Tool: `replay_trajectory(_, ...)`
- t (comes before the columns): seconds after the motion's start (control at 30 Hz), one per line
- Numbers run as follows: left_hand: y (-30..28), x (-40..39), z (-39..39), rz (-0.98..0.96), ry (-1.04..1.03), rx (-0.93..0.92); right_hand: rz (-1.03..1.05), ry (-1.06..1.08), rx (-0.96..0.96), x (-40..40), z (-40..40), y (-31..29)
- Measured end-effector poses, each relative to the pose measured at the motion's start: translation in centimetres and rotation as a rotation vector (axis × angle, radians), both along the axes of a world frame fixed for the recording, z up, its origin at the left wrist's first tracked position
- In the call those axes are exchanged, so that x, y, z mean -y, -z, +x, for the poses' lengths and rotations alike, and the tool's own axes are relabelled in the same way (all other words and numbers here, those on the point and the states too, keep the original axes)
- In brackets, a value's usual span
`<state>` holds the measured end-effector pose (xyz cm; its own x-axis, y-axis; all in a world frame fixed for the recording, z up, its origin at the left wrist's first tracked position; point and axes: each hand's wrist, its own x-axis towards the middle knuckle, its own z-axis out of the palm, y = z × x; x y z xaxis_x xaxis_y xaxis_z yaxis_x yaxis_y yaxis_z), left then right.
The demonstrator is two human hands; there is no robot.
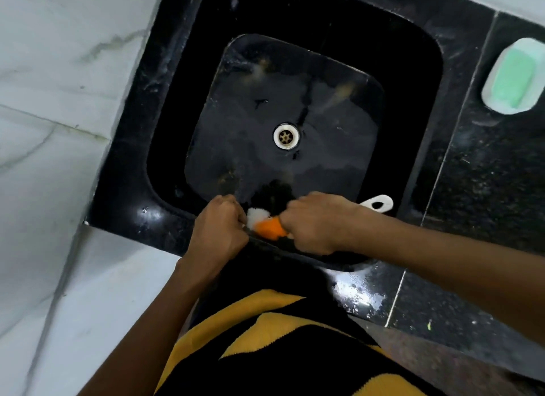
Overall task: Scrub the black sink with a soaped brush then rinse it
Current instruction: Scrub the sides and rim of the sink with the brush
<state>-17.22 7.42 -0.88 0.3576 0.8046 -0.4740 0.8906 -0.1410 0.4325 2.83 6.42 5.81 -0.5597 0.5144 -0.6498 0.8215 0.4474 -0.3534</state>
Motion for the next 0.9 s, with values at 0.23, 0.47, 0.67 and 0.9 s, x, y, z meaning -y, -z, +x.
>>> replay_trajectory(0.23,0.2,-1.3,-0.4,-0.13,0.114,0.05,-0.293,0.019,0.533,3.4,2.9,-2.1)
replay_trajectory(0.47,1.3,-2.1,1.4,-0.236,0.224,0.068,-0.148,0.235,0.264,0.6,-4.1,-0.8)
replay_trajectory(0.67,2.8,-1.7,1.7,-0.312,0.22,0.078,-0.273,0.172,0.829,3.0,4.2,-2.8)
replay_trajectory(0.9,3.5,-1.7,4.4,-0.324,0.435,0.148,-0.056,0.118,0.932,-1.9,6.0,-1.6)
